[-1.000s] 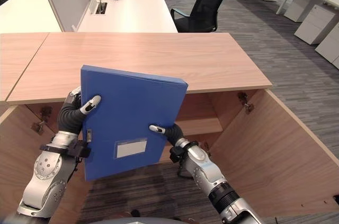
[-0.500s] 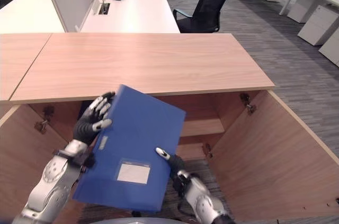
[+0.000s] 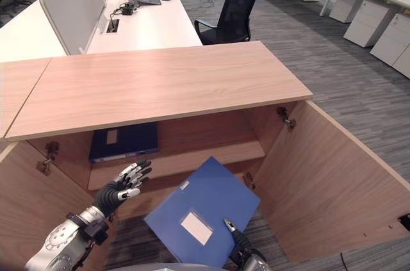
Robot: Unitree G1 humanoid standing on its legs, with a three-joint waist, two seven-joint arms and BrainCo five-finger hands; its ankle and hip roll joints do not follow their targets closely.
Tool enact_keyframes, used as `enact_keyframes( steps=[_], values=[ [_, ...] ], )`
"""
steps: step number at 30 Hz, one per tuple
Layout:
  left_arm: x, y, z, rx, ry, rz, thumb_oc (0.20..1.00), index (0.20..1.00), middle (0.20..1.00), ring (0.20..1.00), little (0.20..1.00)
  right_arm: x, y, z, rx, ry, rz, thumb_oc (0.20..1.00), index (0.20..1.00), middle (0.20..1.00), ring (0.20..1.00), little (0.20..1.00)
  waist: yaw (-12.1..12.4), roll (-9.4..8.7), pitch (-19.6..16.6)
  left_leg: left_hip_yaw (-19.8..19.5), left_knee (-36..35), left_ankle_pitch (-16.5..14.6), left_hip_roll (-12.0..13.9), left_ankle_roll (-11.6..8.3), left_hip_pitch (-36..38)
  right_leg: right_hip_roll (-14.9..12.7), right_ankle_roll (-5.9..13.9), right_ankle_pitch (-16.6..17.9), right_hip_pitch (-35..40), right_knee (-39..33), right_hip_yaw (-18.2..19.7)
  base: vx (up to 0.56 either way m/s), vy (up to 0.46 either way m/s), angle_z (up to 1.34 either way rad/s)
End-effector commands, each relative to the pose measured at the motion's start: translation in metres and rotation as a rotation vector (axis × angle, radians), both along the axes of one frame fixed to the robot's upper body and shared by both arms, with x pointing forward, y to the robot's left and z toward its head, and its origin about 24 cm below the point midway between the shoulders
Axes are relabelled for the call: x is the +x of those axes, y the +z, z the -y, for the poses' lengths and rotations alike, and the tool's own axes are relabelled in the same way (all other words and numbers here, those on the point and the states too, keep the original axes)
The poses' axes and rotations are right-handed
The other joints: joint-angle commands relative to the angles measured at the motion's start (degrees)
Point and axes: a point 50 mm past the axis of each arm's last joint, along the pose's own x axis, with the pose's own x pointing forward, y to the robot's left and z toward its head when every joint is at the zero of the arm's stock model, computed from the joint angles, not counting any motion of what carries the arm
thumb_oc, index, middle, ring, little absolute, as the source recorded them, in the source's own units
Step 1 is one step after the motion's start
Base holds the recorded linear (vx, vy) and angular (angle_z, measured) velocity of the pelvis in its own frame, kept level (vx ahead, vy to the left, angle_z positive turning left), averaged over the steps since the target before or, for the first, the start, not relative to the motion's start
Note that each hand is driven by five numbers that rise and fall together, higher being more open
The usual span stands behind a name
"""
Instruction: Put the empty folder in the office cabinet
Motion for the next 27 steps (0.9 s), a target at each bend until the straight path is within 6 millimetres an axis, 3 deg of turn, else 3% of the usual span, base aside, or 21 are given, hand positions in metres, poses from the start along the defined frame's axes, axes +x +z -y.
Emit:
enact_keyframes(
  steps=[1,2,4,5,6,10,12,13,15,19,21,24,25,26,27],
  values=[
    [0.004,0.024,0.001,0.002,-0.033,0.121,1.0,1.0,1.0,1.0,1.0,0.041,0.02,-0.021,0.041,0.089,0.183,0.2,0.2,0.2,0.2,0.2,0.85,-3.35,0.78,-1.86,-3.41,-0.72,-1.07,-0.9,0.79,0.52,5.53,9.93,10.25,-13.99,-0.71,0.04,-0.05,0.11],
    [0.004,0.024,0.001,0.009,-0.034,0.117,1.0,1.0,1.0,1.0,1.0,0.047,0.024,-0.021,0.038,0.092,0.208,0.2,0.2,0.2,0.2,0.2,1.07,-3.37,0.99,-2.03,-3.3,-0.72,-0.98,-0.99,0.72,0.47,5.57,9.83,10.31,-13.76,-0.81,0.06,-0.089,0.08],
    [0.004,0.023,-0.005,0.065,-0.035,0.106,1.0,1.0,1.0,1.0,1.0,0.092,0.058,-0.01,-0.016,0.093,0.409,0.2,0.2,0.2,0.2,0.2,2.22,-3.36,2.06,-2.9,-0.87,-1.65,-0.13,-1.3,-0.9,-0.25,5.41,8.6,9.61,-10.53,-1.35,0.05,-0.124,0.18],
    [0.004,0.023,-0.007,0.077,-0.027,0.104,1.0,1.0,1.0,1.0,1.0,0.101,0.067,-0.008,-0.027,0.087,0.454,0.2,0.2,0.2,0.2,0.2,2.49,-3.37,2.21,-3.0,1.02,-2.29,0.21,-1.3,-1.89,-0.49,5.13,8.01,9.22,-9.63,-1.38,0.0,-0.115,0.38],
    [0.002,0.02,-0.012,0.124,-0.017,0.087,1.0,1.0,1.0,1.0,1.0,0.115,0.082,-0.003,-0.049,0.079,0.529,0.2,0.2,0.2,0.2,0.2,3.25,-3.32,2.87,-2.85,6.2,-3.41,0.52,-1.7,-4.75,-0.94,4.39,6.93,9.11,-8.78,-1.82,-0.02,-0.069,0.35],
    [-0.005,0.011,-0.023,0.245,-0.029,0.036,1.0,1.0,1.0,1.0,1.0,0.132,0.1,0.009,-0.098,0.062,0.6,0.2,0.2,0.2,0.2,0.2,4.91,-2.53,3.73,-2.45,13.92,-4.27,1.01,-2.44,-9.76,-1.23,3.59,5.86,9.42,-8.94,-2.79,-0.02,0.001,0.17],
    [-0.019,-0.005,-0.038,0.358,-0.027,-0.061,1.0,1.0,1.0,1.0,1.0,0.145,0.117,0.014,-0.146,0.085,0.66,0.2,0.2,0.2,0.2,0.2,6.12,-1.81,3.77,-2.85,14.09,-2.02,0.73,-3.28,-14.64,-1.22,3.78,5.44,9.91,-10.39,-3.27,0.01,0.106,0.1],
    [-0.029,-0.021,-0.05,0.421,0.016,-0.143,1.0,1.0,1.0,1.0,1.0,0.156,0.13,0.014,-0.177,0.11,0.711,0.2,0.2,0.2,0.2,0.2,7.38,-1.48,4.61,-5.05,12.97,0.17,-0.49,-4.16,-18.42,-0.48,3.8,4.98,10.33,-10.83,-2.9,0.01,0.078,-0.01],
    [-0.032,-0.027,-0.056,0.448,0.039,-0.172,1.0,1.0,1.0,1.0,1.0,0.16,0.135,0.012,-0.185,0.118,0.731,0.2,0.2,0.2,0.2,0.2,7.9,-1.17,5.07,-5.82,11.53,1.5,-0.77,-4.43,-18.59,-0.09,3.84,4.82,10.54,-10.65,-2.32,0.04,0.08,-0.1],
    [-0.056,-0.057,-0.077,0.549,0.129,-0.337,1.0,1.0,1.0,1.0,1.0,0.167,0.146,0.014,-0.188,0.095,0.764,0.2,0.2,0.2,0.2,0.2,8.92,-0.58,3.58,-7.44,5.25,2.21,-1.25,-3.15,-15.41,0.14,4.43,4.23,10.73,-10.04,0.32,0.13,0.204,-0.35],
    [-0.086,-0.087,-0.089,0.624,0.196,-0.513,1.0,1.0,1.0,1.0,1.0,0.162,0.143,0.016,-0.182,0.046,0.747,0.2,0.2,0.2,0.2,0.2,8.79,-1.37,1.38,-7.37,2.82,1.94,-2.54,-1.54,-13.18,-0.79,5.3,5.05,9.74,-9.85,1.4,0.17,0.287,-0.43],
    [-0.122,-0.114,-0.096,0.675,0.279,-0.704,1.0,1.0,1.0,1.0,1.0,0.157,0.137,0.018,-0.18,0.01,0.712,0.2,0.2,0.2,0.2,0.2,8.55,-1.63,0.46,-6.72,2.52,0.83,-3.68,0.07,-11.25,-2.25,6.23,5.52,9.01,-8.27,2.4,0.07,0.192,-0.28],
    [-0.122,-0.115,-0.096,0.674,0.28,-0.703,1.0,1.0,1.0,1.0,1.0,0.157,0.137,0.018,-0.18,0.011,0.712,0.2,0.2,0.2,0.2,0.2,8.54,-1.6,0.49,-6.69,2.54,0.79,-3.71,0.11,-11.24,-2.31,6.28,5.49,8.98,-8.19,2.44,0.05,0.154,-0.11],
    [-0.136,-0.125,-0.096,0.686,0.307,-0.78,1.0,1.0,1.0,1.0,1.0,0.156,0.135,0.019,-0.183,0.001,0.696,0.2,0.2,0.2,0.2,0.2,8.46,-1.61,0.31,-6.42,2.68,0.32,-4.02,0.66,-10.77,-2.91,6.62,5.56,8.82,-7.41,2.73,0.06,0.264,0.01],
    [-0.176,-0.151,-0.09,0.716,0.375,-0.998,1.0,1.0,1.0,1.0,1.0,0.156,0.13,0.019,-0.188,-0.023,0.667,0.2,0.2,0.2,0.2,0.2,8.21,-1.38,0.15,-5.67,3.42,-0.81,-4.86,1.74,-9.9,-4.58,7.55,5.72,8.3,-4.94,2.98,0.07,0.34,0.02]
  ],
)
